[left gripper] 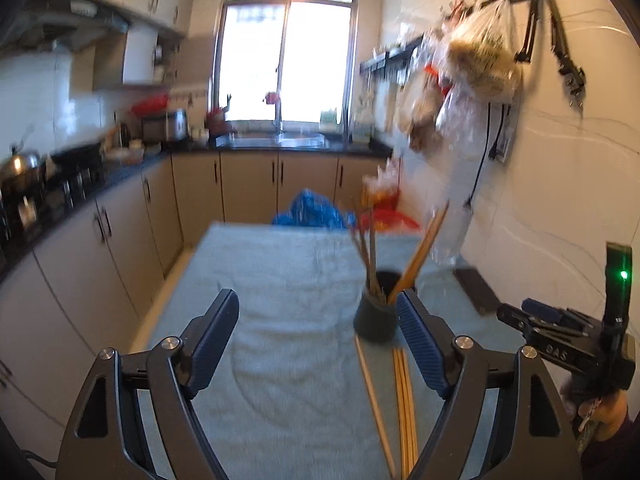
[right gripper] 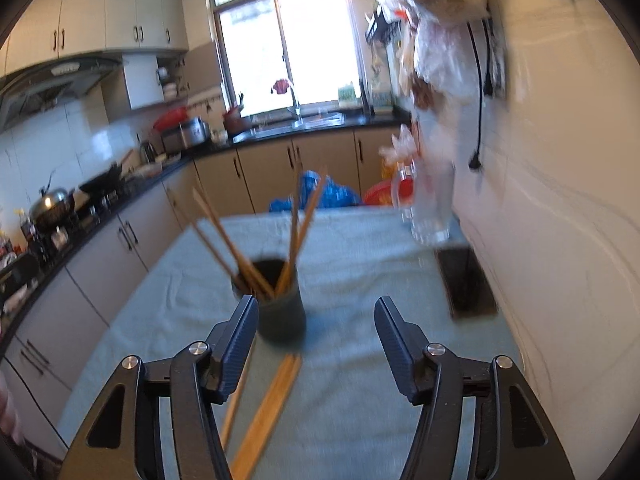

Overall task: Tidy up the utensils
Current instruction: 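Move the left tool back and grasp a chopstick while the right tool approaches another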

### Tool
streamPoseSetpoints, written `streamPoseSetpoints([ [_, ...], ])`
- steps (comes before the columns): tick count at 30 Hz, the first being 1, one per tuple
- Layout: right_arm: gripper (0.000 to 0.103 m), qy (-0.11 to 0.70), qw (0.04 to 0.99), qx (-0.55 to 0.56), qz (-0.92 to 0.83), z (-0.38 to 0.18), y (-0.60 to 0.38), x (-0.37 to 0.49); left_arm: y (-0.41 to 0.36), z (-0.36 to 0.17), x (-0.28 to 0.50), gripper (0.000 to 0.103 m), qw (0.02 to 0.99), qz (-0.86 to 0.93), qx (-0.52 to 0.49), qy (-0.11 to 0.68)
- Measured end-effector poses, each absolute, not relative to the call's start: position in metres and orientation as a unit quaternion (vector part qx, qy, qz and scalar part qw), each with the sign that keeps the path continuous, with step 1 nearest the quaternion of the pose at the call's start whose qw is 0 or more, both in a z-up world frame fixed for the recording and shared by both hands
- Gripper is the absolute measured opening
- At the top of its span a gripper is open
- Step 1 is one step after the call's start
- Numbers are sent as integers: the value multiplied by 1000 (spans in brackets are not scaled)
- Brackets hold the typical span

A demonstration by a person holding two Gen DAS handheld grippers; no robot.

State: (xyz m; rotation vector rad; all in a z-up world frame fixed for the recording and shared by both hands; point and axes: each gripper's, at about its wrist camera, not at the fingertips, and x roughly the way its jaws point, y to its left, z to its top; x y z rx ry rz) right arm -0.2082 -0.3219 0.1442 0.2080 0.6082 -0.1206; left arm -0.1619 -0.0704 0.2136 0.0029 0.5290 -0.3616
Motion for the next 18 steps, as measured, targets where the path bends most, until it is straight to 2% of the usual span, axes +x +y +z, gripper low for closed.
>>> streamPoseSetpoints([
  [8,65,373,917,129,-50,75,-325,-234,-93,125,-141,77,903,-195,29,383],
  [10,65,384,912,136,-46,64,-325,-234,-107,103,-130,67,885,-207,36,416],
  [11,65,388,910,138,-44,58,-325,-234,-114,92,-125,64,877,-212,39,429],
  [13,65,395,907,141,-40,50,-325,-230,-128,74,-113,51,864,-215,47,453],
  [16,65,405,901,150,-34,40,-325,-221,-153,52,-93,43,848,-222,58,478],
  [18,65,411,898,153,-31,34,-325,-216,-165,38,-82,42,842,-223,70,487],
])
